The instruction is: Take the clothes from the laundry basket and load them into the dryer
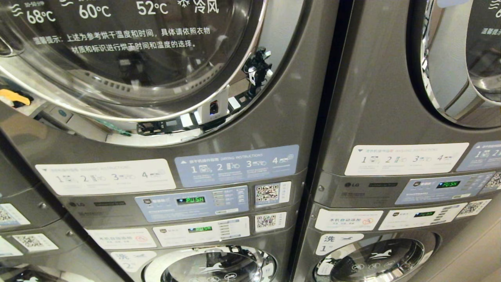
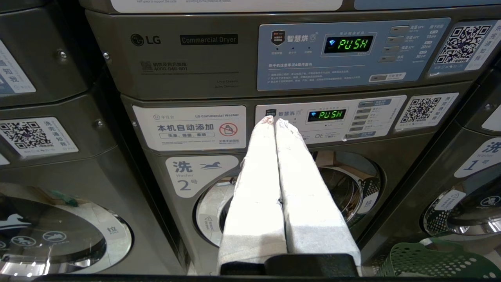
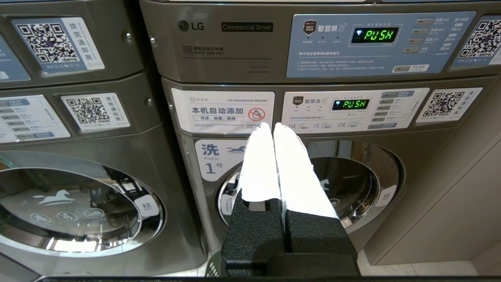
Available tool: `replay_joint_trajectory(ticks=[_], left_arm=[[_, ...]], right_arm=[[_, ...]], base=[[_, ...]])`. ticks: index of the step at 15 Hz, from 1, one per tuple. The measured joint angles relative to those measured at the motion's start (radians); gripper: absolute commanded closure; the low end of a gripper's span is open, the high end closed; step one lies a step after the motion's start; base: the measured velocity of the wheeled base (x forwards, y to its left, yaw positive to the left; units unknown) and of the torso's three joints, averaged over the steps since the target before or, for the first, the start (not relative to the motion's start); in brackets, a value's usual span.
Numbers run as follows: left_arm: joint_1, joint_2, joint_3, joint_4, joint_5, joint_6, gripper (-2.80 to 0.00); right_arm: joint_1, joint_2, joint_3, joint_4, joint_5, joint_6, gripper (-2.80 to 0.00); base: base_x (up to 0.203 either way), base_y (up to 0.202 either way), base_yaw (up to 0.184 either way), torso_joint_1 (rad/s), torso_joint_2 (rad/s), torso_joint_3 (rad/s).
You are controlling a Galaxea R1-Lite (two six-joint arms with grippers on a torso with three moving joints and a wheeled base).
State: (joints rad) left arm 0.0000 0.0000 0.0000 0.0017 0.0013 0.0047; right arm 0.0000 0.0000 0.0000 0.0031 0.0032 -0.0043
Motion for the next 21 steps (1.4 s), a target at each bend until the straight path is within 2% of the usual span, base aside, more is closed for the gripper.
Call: replay_joint_trajectory(ticks=[21], left_arm=[[0.000, 0.000, 0.000, 0.000, 0.000, 0.000, 0.00]], right_arm=[[0.000, 0.000, 0.000, 0.000, 0.000, 0.000, 0.00]], base=[[0.000, 0.000, 0.000, 0.000, 0.00, 0.000]])
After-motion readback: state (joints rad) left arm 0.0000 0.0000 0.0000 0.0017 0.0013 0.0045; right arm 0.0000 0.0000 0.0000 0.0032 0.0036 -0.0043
